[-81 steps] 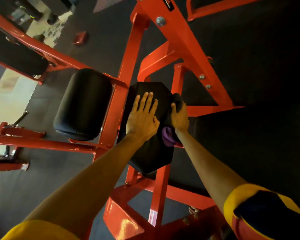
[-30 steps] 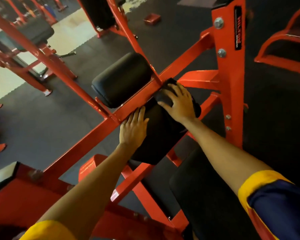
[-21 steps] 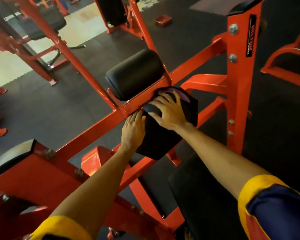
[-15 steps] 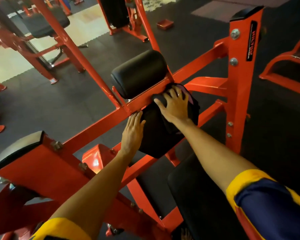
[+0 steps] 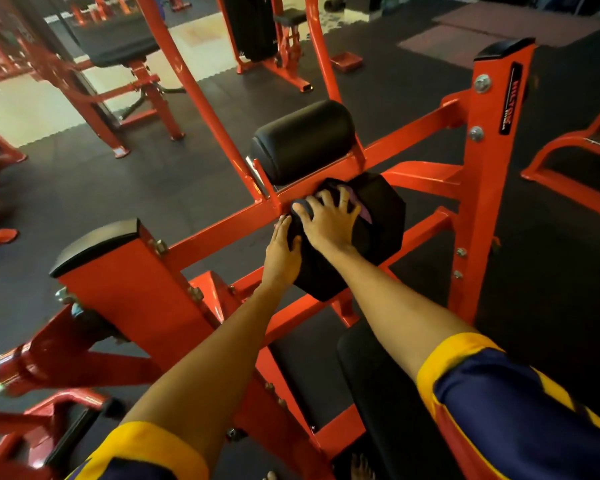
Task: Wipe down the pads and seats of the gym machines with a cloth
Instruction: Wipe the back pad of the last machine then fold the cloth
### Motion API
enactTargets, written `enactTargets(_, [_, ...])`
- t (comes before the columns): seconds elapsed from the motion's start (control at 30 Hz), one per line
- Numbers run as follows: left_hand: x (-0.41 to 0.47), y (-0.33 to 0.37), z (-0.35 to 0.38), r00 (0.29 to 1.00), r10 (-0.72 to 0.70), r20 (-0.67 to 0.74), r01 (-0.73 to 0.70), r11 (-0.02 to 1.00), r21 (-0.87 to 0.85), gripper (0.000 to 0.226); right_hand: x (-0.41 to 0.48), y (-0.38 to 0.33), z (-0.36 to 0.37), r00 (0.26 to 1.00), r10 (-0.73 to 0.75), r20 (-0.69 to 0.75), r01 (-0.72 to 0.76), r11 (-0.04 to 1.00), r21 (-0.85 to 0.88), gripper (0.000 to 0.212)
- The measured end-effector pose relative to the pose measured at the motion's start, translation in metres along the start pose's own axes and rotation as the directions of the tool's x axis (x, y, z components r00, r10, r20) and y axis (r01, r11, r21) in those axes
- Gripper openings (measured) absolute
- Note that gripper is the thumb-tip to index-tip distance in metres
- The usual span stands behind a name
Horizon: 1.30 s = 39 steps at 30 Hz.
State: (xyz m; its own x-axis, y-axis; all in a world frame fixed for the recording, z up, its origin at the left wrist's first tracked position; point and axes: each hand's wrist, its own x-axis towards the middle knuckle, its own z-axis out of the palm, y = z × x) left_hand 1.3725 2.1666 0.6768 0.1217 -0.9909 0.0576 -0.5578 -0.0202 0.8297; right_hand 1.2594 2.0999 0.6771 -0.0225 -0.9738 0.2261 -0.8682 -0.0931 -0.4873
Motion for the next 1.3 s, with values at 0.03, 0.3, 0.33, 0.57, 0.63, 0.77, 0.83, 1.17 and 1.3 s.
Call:
enactTargets(0.03, [-0.003,0.004,-0.002,0.999,-0.047,-0.012,0.046,0.996,-0.08,0.048,-0.008,-0.006,0.003,0.999,-0.024,-0.021,0.024,1.0,0.019,0.045])
enactTargets(0.3, [-0.027,0.003,-0.016,0.922,-0.385,-0.031,0.333,0.831,-0.445,0.039,-0.049,-0.003,-0.002,0.955,-0.286,0.073,0.269,0.946,0.181,0.045])
enactTargets(0.33, [-0.031,0.005,-0.018,0.929,-0.371,-0.021,0.323,0.834,-0.447,0.037,-0.052,-0.001,-0.007,0.947,-0.31,0.086,0.288,0.936,0.202,0.046])
enactTargets(0.57, [-0.055,0.022,-0.02,0.995,-0.095,0.04,0.102,0.971,-0.216,0.023,-0.11,0.018,-0.037,0.964,-0.205,0.169,0.13,0.918,0.373,0.069])
enactTargets(0.63, [-0.069,0.028,-0.025,0.997,-0.047,0.053,0.057,0.979,-0.196,0.017,-0.127,0.021,-0.048,0.953,-0.199,0.229,0.101,0.919,0.38,0.084])
enactTargets(0.77, [-0.095,0.036,-0.039,0.994,0.046,0.094,-0.029,0.984,-0.174,0.018,-0.155,0.022,-0.075,0.948,-0.153,0.281,0.022,0.908,0.419,0.096])
enactTargets(0.83, [-0.111,0.044,-0.046,0.99,0.097,0.105,-0.078,0.981,-0.179,0.019,-0.171,0.02,-0.094,0.959,-0.132,0.251,0.017,0.909,0.416,0.098])
enactTargets(1.17, [-0.196,0.117,-0.084,0.896,0.408,0.174,-0.384,0.91,-0.157,0.018,-0.252,0.003,-0.206,0.992,-0.078,0.103,0.056,0.978,0.2,0.087])
enactTargets(1.3, [-0.227,0.154,-0.09,0.862,0.483,0.155,-0.464,0.874,-0.146,0.018,-0.272,0.0,-0.251,0.99,-0.103,0.1,0.095,0.992,0.086,0.047])
